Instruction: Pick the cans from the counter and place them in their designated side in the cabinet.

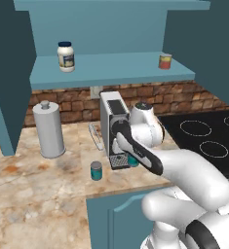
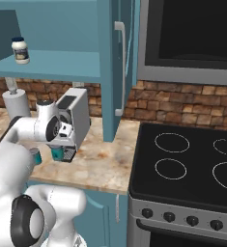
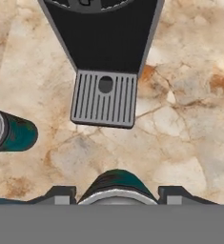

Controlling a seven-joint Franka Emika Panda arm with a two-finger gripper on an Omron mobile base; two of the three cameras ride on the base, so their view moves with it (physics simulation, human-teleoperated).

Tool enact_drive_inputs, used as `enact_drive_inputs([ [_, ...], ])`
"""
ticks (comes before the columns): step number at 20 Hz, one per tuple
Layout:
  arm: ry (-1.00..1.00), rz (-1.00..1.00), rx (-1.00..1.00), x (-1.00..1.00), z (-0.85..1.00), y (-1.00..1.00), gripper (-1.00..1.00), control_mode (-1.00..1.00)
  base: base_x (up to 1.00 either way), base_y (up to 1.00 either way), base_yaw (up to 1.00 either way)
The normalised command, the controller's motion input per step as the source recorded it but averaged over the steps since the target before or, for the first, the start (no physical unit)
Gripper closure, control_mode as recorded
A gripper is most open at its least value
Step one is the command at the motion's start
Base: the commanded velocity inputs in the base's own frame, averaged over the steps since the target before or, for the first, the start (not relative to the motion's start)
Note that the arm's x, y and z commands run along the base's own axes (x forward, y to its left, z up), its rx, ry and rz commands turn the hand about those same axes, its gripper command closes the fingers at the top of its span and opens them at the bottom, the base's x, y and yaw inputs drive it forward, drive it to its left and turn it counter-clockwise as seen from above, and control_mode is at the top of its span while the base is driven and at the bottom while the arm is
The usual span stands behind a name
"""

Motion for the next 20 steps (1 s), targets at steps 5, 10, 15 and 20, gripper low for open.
enact_drive_inputs([
  [5, 0.0, 0.0, 0.0, -0.2, 0.71, -0.29, 1.0, -1.0, 0.0, 0.0, 0.0],
  [10, 0.0, 0.0, 0.0, -0.13, 0.7, -0.22, 1.0, -1.0, 0.0, 0.0, 0.0],
  [15, 0.0, 0.0, 0.0, 0.0, 0.63, -0.08, 1.0, -1.0, 0.0, 0.0, 0.0],
  [20, -0.03, 0.0, 0.0, 0.0, 0.61, 0.0, 1.0, -1.0, 0.0, 0.0, 0.0],
])
